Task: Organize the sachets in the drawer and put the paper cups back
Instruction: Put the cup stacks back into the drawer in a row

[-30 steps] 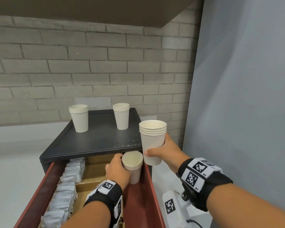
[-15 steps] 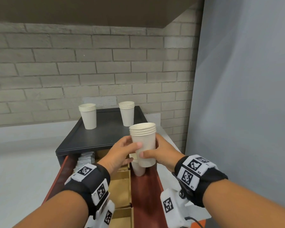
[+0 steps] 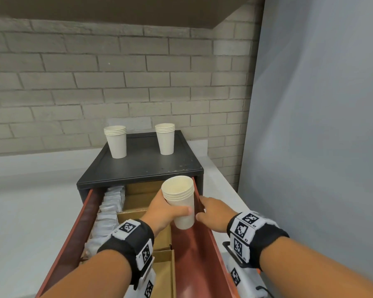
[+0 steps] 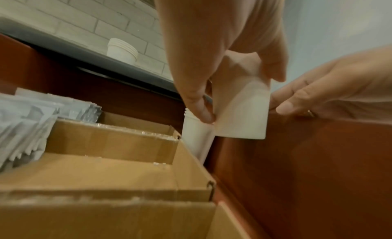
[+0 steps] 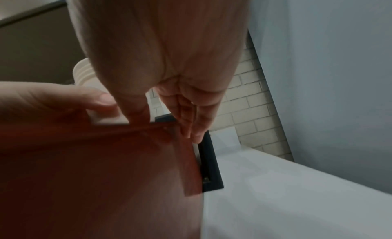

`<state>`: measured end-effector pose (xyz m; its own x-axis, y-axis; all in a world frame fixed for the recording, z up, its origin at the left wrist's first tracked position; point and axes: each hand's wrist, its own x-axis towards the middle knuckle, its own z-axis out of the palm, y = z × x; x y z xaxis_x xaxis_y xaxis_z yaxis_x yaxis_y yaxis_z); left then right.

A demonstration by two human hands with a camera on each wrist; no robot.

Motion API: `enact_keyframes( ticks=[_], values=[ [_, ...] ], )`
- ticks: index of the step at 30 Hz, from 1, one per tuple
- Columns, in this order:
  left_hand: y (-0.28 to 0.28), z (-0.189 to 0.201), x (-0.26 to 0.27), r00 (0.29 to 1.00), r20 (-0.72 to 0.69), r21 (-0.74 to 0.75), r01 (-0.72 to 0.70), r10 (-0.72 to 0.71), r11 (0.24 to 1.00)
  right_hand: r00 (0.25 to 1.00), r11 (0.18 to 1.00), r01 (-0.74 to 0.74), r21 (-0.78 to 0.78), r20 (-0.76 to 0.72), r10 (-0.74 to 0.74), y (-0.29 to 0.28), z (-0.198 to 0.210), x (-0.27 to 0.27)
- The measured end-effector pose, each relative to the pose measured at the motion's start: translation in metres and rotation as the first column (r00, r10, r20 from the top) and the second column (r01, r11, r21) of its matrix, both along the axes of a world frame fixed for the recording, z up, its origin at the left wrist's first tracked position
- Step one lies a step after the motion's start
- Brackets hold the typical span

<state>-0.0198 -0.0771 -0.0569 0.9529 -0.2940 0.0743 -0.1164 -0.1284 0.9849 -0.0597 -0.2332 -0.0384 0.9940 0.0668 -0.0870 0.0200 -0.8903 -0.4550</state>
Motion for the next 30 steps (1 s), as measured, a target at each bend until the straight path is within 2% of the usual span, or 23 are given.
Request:
enact_keyframes(
  ticks=[2,5,11,17,24,30],
  values=[
    [-0.002,-0.012,0.002,1.0,-0.007,0.04,-0.002,0.002,0.999,1.0,0.999,0.015,0.032,-0.002,-0.015,0.003,-0.012,-0.001],
    [-0.002,-0.026,0.005,0.999,-0.03,0.183,-0.033,0.039,0.983,0.998,0.997,0.038,0.067,0.056,-0.042,0.005,-0.022,-0.005],
    [0.006,-0.038,0.003,0.995,0.012,0.386,-0.098,0.101,0.917,0.994,1.0,0.028,0.009,0.102,-0.029,0.005,-0.022,-0.008],
    [0.003,-0.037,0.002,0.978,0.101,0.44,-0.21,0.185,0.873,0.994,0.998,0.053,0.02,0.098,-0.054,0.006,-0.025,-0.006],
    [0.001,-0.032,0.003,0.987,0.052,0.516,-0.157,0.151,0.842,0.996,0.999,0.05,0.016,0.072,-0.051,0.005,-0.023,-0.007],
    [0.009,-0.024,0.007,0.989,0.053,0.586,-0.142,0.137,0.798,1.0,0.999,0.018,-0.041,-0.025,-0.019,0.005,-0.007,-0.007]
  ],
)
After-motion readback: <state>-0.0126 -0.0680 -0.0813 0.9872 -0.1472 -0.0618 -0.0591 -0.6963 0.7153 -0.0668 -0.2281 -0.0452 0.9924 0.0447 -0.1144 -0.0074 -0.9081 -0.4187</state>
